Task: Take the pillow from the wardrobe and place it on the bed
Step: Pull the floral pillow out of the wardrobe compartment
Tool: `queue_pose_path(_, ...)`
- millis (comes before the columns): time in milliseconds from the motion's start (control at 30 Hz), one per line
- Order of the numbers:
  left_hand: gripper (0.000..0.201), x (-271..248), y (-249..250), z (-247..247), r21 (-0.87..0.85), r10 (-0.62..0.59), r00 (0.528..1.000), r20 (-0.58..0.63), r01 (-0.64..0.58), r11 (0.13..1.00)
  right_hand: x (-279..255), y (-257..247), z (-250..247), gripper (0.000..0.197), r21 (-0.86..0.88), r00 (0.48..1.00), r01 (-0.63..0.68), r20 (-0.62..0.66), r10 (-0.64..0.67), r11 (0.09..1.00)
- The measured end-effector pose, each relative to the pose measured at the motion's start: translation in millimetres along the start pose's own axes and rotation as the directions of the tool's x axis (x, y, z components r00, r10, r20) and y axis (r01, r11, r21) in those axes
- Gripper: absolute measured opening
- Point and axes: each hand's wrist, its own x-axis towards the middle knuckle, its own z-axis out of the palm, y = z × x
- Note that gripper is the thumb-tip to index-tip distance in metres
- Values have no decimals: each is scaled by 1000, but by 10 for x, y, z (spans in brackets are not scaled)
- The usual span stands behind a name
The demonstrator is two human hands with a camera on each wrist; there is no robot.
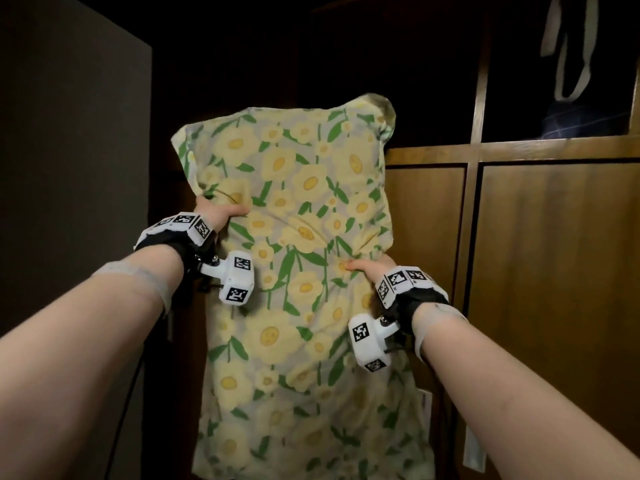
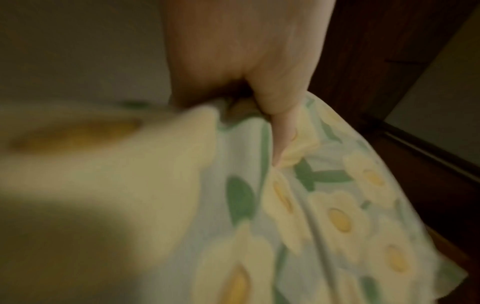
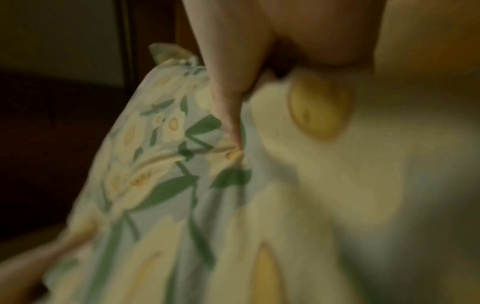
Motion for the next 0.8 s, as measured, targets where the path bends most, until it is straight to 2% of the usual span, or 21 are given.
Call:
queue_pose_path(33,93,-2,2,12,-27,34,999,-30,-35,999,-1,15,22,100,-48,1000,-8,9,8,999)
queue_pose_path(67,89,11,-5,26,-56,66,995,-69,-70,996,10,23,35,104,-84,1000,-3,-4,3,996)
queue_pose_path(100,85,30,-24,39,-70,92,990,-106,-99,993,13,12,39,102,-127,999,25,-32,-29,992)
queue_pose_path(167,81,73,-72,68,-47,130,984,-126,-136,990,52,-53,30,91,-258,976,174,-80,-201,950)
queue_pose_path(267,76,202,-162,101,15,181,979,-90,-180,983,151,-236,58,79,-486,885,363,-87,-457,795)
queue_pose_path(367,74,399,-229,72,61,222,975,-20,-220,974,278,-505,182,74,-614,791,435,-88,-605,659)
queue_pose_path(467,75,669,-216,71,146,246,959,144,-266,953,493,-756,414,74,-697,751,429,-77,-655,574)
queue_pose_path(566,82,991,-184,103,273,218,938,269,-291,917,780,-1005,714,68,-731,753,392,-94,-651,559)
queue_pose_path(700,91,1514,-262,144,400,170,911,375,-324,857,1146,-1370,1090,61,-715,749,374,-143,-647,591)
queue_pose_path(800,93,1906,-343,149,424,125,878,462,-343,839,1412,-1667,1376,59,-768,717,365,-128,-685,526)
